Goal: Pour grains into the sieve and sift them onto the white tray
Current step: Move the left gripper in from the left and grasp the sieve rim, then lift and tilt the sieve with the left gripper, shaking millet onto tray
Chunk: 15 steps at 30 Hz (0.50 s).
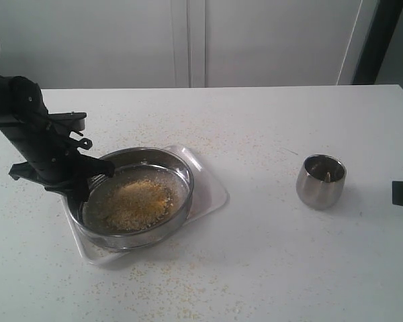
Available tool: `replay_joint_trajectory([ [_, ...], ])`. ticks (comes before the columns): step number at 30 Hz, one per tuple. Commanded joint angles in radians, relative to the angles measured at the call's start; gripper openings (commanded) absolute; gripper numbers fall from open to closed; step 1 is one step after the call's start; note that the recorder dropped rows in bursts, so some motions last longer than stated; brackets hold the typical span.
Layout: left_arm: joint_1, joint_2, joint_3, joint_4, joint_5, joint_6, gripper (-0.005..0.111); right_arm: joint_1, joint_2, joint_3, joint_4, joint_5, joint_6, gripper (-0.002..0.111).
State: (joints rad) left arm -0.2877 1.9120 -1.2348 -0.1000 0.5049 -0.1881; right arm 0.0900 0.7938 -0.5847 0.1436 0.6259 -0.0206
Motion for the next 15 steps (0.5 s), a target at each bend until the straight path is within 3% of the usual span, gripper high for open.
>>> replay_joint_trajectory([
  [1,-0.004,0.003,0.000,0.003,0.017,0.000,0.000,0.002,-0.006,0.005,-0.005,-0.002,0.002,0.000],
  [15,-0.004,-0.039,-0.071,-0.019,0.143,0.000,0.000,0.002,-0.006,0.005,-0.005,-0.003,0.002,0.000],
])
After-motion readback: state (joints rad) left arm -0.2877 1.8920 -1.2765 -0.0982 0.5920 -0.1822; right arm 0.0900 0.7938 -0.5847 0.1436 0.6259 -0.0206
